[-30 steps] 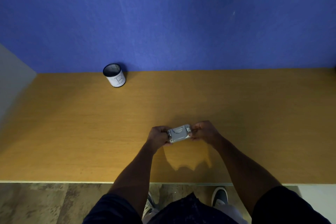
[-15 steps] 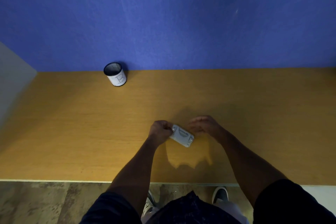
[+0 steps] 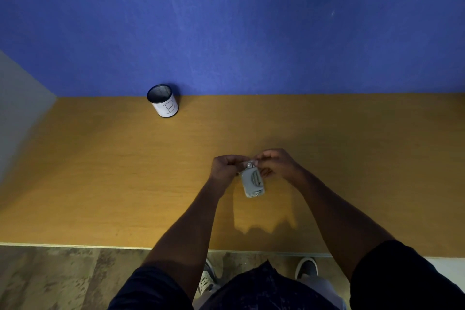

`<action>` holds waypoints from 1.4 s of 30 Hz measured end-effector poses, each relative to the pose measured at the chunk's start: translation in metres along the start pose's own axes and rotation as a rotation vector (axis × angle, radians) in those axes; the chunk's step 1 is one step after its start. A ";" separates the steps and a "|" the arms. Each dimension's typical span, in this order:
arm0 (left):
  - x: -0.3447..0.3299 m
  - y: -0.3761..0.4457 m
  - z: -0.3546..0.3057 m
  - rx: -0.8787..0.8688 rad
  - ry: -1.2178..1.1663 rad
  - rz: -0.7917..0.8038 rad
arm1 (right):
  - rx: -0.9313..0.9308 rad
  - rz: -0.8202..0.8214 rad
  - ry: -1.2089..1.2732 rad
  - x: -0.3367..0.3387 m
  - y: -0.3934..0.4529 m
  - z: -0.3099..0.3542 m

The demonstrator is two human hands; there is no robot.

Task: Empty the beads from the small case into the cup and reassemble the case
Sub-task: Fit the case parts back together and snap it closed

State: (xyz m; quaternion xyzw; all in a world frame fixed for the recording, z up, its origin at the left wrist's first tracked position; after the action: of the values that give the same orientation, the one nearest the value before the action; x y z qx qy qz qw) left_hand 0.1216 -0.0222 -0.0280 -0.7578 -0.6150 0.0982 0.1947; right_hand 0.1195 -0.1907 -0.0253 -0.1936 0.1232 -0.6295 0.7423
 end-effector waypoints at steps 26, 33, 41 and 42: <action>0.000 -0.009 0.015 0.213 -0.150 -0.062 | 0.216 -0.075 -0.175 0.006 -0.007 0.011; -0.004 -0.011 0.023 0.233 -0.117 -0.037 | 0.029 0.052 -0.228 0.000 0.007 0.010; -0.017 -0.011 0.026 0.265 -0.100 -0.039 | -0.085 -0.023 -0.027 0.009 0.007 -0.012; -0.017 -0.011 0.027 0.277 -0.124 -0.053 | -0.096 -0.066 0.050 0.011 0.005 -0.016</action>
State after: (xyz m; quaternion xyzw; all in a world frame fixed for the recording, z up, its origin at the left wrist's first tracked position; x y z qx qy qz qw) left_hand 0.0970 -0.0320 -0.0495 -0.6997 -0.6262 0.2235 0.2616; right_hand 0.1191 -0.2026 -0.0408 -0.2169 0.1652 -0.6516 0.7079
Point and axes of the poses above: each hand's wrist, its own y-axis towards the middle knuckle, its own x-axis out of the back of the hand, z = x × y, the point moved 8 cm from there along y, towards the middle knuckle, and after that the axes turned 7 degrees about y, right-handed, at the moved point
